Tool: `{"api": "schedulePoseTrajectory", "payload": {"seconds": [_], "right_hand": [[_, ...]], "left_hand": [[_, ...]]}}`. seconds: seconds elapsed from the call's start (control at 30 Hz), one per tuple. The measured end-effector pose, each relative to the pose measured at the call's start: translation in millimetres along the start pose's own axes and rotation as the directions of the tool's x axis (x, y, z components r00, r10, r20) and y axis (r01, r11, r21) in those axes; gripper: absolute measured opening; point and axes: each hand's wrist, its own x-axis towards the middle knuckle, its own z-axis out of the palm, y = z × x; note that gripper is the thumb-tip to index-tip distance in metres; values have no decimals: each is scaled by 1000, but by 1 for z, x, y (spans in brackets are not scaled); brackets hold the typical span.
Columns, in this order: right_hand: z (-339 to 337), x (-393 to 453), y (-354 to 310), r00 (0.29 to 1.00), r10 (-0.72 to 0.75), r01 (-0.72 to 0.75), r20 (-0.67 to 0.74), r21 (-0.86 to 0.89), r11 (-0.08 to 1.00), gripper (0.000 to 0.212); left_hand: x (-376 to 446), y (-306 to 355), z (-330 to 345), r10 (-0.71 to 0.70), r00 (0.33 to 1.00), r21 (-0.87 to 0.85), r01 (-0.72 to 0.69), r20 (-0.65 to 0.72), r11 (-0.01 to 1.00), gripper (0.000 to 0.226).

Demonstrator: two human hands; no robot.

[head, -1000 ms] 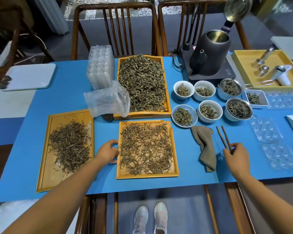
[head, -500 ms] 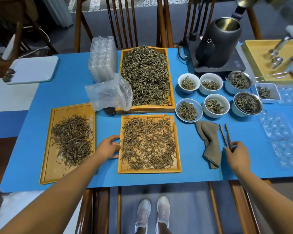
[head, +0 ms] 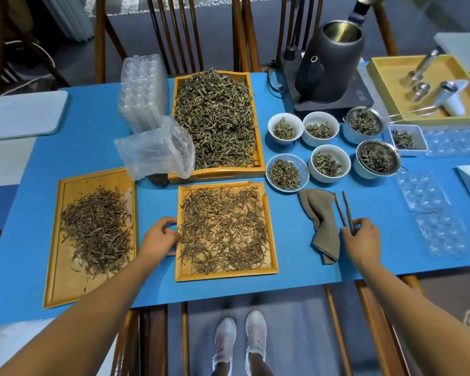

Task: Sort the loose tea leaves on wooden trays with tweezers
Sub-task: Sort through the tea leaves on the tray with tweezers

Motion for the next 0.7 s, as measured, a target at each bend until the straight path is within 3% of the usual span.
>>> {"api": "schedulePoseTrajectory", "payload": {"seconds": [0.2, 0.33, 0.5, 0.7], "right_hand": [[-12, -7, -26, 991, -92, 100, -98, 75, 992, 30], [-15, -13, -59, 970, -233, 243, -76, 198, 949, 24], [4, -30, -89, 916, -372, 335, 148, 225, 915, 24], [35, -47, -104, 864, -276, 222, 421, 172, 960, 39]], "left_hand": [[3, 9, -3, -55, 997, 44, 53, 55, 998, 34], [5, 16, -4, -102, 992, 75, 96, 78, 992, 33], [5, 18, -4, -119, 991, 70, 115, 59, 991, 36], [6, 20, -3, -156, 986, 13, 155, 61, 988, 43]]}}
